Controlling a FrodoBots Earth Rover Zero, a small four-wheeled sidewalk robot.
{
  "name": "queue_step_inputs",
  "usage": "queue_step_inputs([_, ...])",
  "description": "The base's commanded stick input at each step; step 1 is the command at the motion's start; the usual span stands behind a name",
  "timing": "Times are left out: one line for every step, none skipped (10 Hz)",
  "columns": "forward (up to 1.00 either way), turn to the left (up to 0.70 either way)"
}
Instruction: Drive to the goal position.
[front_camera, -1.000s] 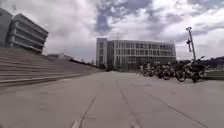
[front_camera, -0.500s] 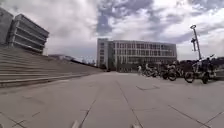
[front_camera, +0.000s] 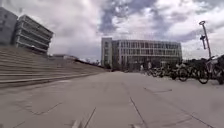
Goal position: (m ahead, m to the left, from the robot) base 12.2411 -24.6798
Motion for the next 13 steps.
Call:
queue_step_inputs([1.00, 0.00])
queue_step_inputs([1.00, 0.00])
queue_step_inputs([1.00, 0.00])
queue_step_inputs([1.00, 0.00])
queue_step_inputs([1.00, -0.16])
queue_step_inputs([1.00, -0.23])
queue_step_inputs([1.00, -0.10])
queue_step_inputs([1.00, 0.00])
queue_step_inputs([1.00, -0.03])
queue_step_inputs([1.00, -0.18])
queue_step_inputs([1.00, -0.06])
queue_step_inputs([1.00, 0.00])
queue_step_inputs([1.00, 0.00])
